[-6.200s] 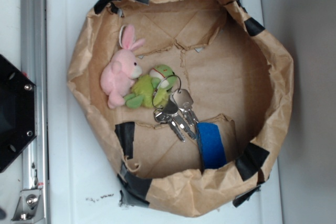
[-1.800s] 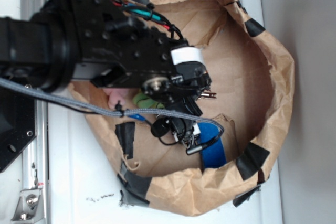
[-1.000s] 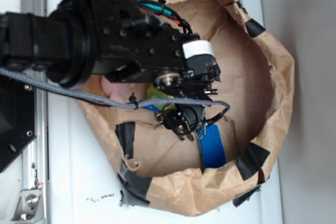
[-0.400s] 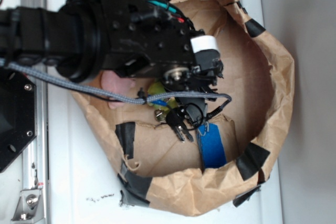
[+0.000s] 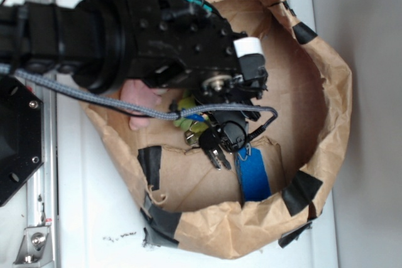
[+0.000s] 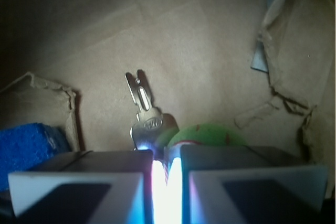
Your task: Grab the silver keys.
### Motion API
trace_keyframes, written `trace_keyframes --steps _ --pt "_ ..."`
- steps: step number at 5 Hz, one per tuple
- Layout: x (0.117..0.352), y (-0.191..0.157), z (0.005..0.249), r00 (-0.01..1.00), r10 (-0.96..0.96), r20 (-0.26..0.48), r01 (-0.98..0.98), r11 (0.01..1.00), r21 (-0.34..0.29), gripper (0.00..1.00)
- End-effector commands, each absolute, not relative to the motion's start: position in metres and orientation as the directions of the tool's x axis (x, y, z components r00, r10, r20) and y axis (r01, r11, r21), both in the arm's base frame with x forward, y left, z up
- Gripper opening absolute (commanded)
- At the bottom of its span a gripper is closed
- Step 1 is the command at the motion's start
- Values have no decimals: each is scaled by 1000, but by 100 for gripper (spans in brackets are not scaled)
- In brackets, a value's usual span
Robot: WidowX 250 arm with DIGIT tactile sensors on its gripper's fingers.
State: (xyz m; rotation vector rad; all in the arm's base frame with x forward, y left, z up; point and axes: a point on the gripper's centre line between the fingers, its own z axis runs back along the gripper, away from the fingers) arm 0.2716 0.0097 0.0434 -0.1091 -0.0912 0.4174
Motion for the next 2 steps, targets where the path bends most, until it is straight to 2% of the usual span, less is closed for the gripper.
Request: trace_keyframes --steps 1,2 --pt "272 3 148 909 411 72 -336 822 -459 0" --pt "264 10 186 912 391 120 -281 812 -511 0"
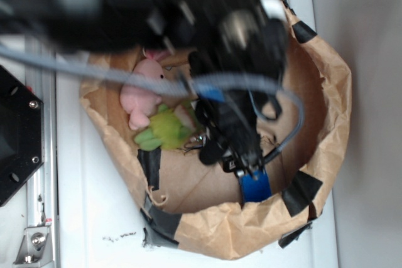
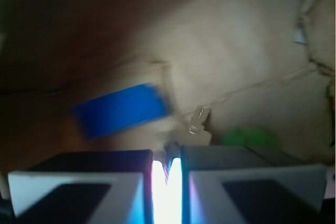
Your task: Grab the silver keys.
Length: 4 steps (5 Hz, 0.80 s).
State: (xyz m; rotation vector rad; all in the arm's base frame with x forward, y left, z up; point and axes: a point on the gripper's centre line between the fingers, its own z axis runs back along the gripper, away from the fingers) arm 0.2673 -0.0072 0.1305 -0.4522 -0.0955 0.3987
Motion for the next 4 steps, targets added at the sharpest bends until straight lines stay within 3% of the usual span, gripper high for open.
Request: trace_keyframes --steps 1,2,3,4 --pt "265 8 168 906 385 177 -283 861 -423 0" --pt "272 8 160 896 393 208 -314 890 -330 0" --pt "282 9 154 863 405 303 -336 906 -257 0" --pt "287 10 150 848 418 328 -350 904 -247 0"
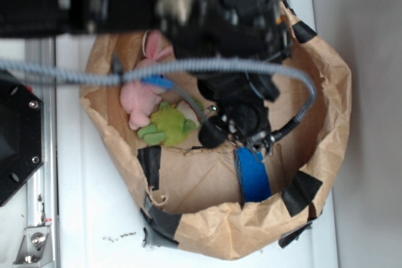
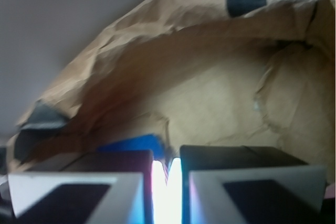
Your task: Grab the silver keys.
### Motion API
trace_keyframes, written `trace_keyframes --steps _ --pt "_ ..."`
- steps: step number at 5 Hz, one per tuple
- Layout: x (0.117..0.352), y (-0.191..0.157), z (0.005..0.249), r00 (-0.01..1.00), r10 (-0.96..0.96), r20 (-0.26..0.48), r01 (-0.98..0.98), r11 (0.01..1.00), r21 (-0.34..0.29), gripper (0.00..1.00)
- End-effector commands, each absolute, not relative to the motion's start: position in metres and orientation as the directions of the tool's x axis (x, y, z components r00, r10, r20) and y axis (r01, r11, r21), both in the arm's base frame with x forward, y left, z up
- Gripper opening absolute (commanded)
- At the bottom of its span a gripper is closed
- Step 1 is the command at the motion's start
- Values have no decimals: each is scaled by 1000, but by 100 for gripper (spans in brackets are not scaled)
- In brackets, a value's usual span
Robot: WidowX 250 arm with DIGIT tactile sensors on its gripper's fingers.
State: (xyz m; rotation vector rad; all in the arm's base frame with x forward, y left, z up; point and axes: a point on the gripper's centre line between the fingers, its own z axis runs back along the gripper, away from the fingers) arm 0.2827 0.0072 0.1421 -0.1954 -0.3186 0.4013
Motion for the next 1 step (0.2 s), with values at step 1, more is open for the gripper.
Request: trace_keyframes --steps 1 --pt "293 13 146 845 442 301 -379 892 -246 0"
